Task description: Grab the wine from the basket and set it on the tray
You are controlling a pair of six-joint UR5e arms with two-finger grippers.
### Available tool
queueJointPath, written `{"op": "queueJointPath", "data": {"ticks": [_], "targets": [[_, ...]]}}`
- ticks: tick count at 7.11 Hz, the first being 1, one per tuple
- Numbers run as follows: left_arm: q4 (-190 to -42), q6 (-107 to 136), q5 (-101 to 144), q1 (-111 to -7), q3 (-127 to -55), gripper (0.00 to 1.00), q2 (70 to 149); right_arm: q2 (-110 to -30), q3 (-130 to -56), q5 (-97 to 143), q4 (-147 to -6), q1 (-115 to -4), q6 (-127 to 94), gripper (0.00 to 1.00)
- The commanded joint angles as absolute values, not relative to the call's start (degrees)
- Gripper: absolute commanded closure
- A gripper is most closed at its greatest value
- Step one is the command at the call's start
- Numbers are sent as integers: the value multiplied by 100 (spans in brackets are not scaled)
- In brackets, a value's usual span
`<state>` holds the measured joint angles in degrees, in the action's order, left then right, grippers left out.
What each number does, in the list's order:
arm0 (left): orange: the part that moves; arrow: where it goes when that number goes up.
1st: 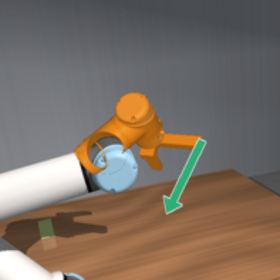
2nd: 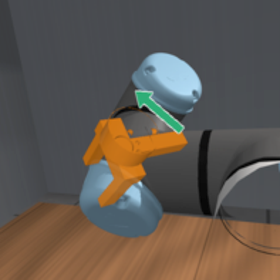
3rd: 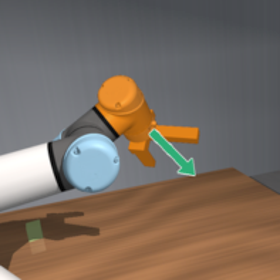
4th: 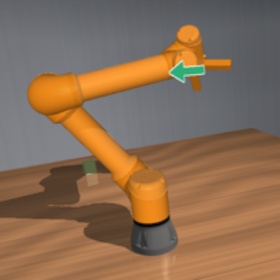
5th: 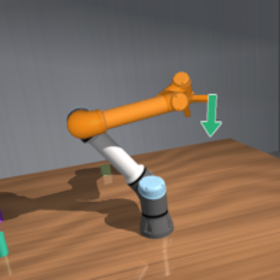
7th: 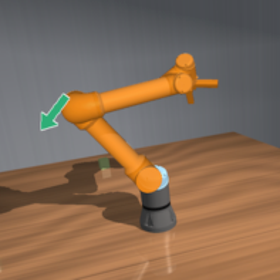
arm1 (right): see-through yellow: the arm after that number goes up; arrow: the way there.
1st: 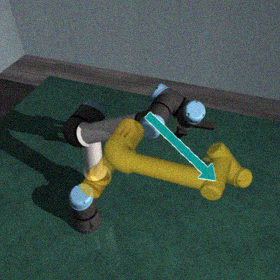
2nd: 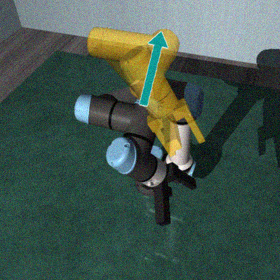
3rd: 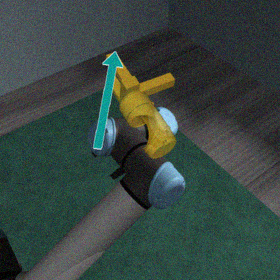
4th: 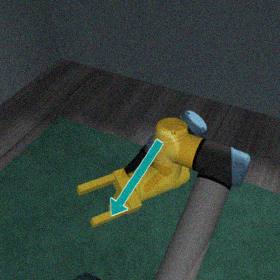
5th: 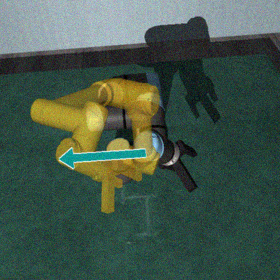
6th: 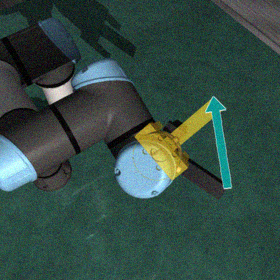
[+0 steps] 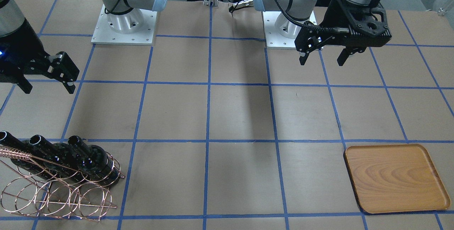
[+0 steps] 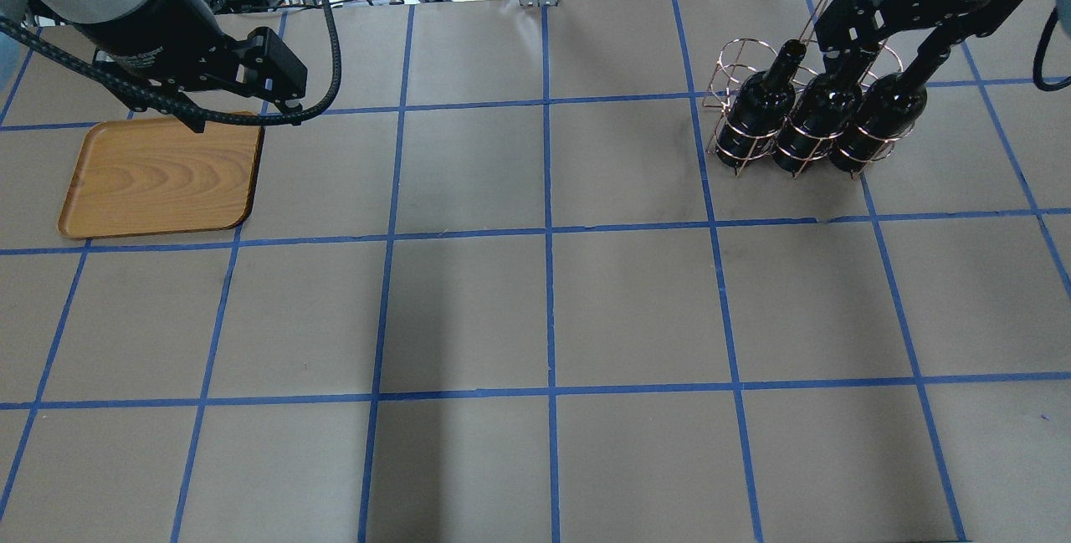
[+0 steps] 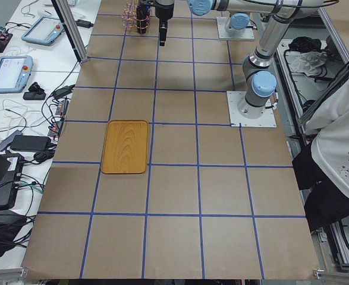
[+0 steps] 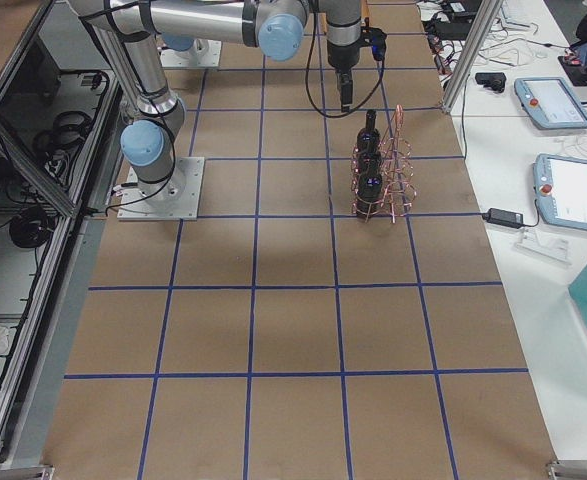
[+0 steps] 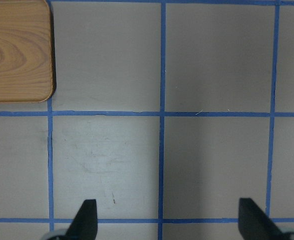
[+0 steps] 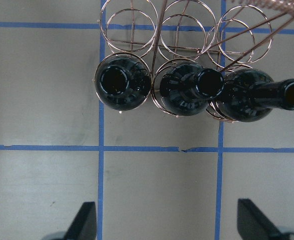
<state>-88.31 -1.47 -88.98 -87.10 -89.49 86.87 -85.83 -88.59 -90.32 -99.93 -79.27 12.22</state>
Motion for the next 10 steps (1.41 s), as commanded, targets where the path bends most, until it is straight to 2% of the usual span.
{"op": "queueJointPath", "data": {"ticks": [1, 3, 4, 8, 9, 10], "targets": [[-8815, -141, -8895, -8710, -8991, 0, 8675, -8202, -8859, -9062, -10640, -7893, 1265, 12], [-8815, -132, -8895, -8710, -8991, 0, 8666, -7929, -8859, -9079, -10871, -7893, 1292, 12], [-8807, -132, -8895, -8710, -8991, 0, 8666, -7806, -8859, -9123, -10916, -7884, 1335, 18], [-8815, -123, -8895, -8710, -8991, 0, 8666, -7717, -8859, -9343, -11065, -7831, 1433, 18], [-8815, -123, -8895, -8719, -8991, 0, 8666, -7647, -8859, -9282, -11144, -7779, 1459, 23], [-8807, -114, -8895, -8710, -8991, 0, 8675, -7559, -8859, -9273, -11275, -7778, 1468, 23]]}}
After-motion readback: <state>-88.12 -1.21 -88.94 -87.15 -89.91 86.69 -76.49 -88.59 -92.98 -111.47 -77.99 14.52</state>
